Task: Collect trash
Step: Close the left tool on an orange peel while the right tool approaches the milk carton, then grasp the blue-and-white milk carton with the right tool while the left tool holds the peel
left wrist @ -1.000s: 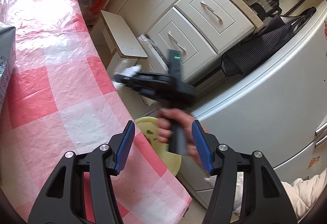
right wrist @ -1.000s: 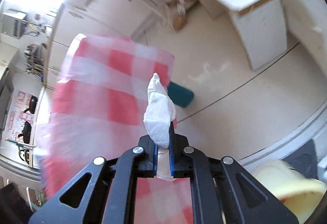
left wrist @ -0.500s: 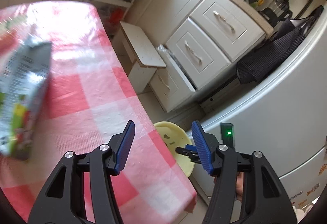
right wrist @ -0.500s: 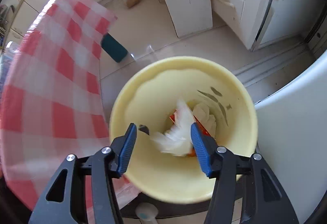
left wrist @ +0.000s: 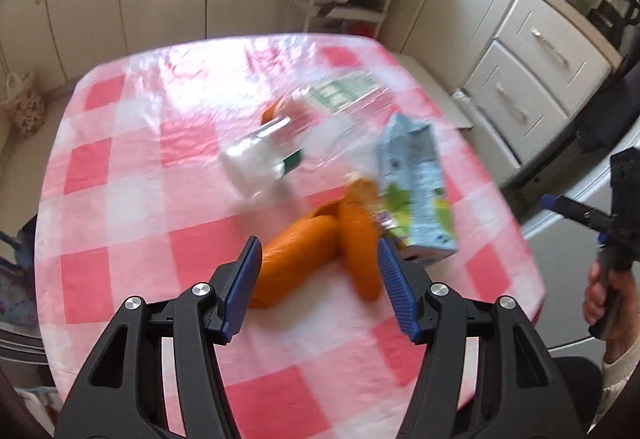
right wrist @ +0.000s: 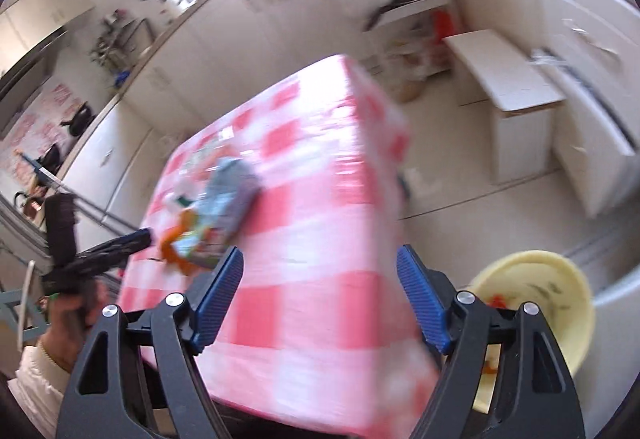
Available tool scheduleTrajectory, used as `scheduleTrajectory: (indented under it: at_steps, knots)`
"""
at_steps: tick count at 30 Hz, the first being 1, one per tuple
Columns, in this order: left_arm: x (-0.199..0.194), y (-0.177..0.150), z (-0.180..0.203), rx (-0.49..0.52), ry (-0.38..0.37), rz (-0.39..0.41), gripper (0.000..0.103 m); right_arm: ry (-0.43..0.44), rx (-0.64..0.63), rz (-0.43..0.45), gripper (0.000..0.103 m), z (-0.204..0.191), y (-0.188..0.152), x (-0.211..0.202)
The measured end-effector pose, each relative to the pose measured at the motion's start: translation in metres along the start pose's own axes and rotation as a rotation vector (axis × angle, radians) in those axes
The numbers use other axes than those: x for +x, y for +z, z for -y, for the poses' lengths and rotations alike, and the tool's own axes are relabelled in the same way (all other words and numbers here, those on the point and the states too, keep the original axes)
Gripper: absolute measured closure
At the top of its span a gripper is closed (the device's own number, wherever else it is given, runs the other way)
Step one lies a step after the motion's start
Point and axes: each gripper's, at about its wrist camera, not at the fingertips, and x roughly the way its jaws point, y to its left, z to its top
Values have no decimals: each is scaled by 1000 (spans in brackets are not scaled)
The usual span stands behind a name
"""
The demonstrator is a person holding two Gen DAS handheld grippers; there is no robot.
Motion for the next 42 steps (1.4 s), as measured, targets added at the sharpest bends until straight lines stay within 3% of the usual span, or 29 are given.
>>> scheduleTrajectory:
  at_steps: [4,11,14,16,17,19,20,25,31,36,39,42]
  knots:
    - [21,-2,-6,77,53,-55,46,28,-44,-87,27,-38,11,37]
    - [34,7,6,163,8,-75,46,22,-62,-208,26,-85,30,93]
    - [40,10,6,146,-8,-86,46,-13,-68,-246,24,-96,35,117]
    - [39,7,3,129,-19,-90,53,-46,-90,-250,23,-103,35,127]
    - [37,6,3,127,-17,-90,65,-62,-107,-237,23,-106,36,129]
    - [39,7,2,114,-32,-107,80,-68,-107,-217,24,-107,34,130]
    - [40,8,0,92,-50,-116,81,-66,-106,-210,31,-106,33,128]
    - [30,-1,-18,55,-48,-144,83,-42,-113,-211,38,-93,24,113]
    - [13,-21,-34,42,-62,-193,82,-43,-132,-222,39,-71,5,81]
    - [15,-25,-30,36,-28,-157,73,-103,-198,-221,39,-83,-1,83]
    - [18,-24,-22,47,1,-138,79,-145,-255,-205,39,-94,-7,88]
    - [16,-24,-21,34,-11,-128,84,-122,-239,-196,40,-92,-9,86]
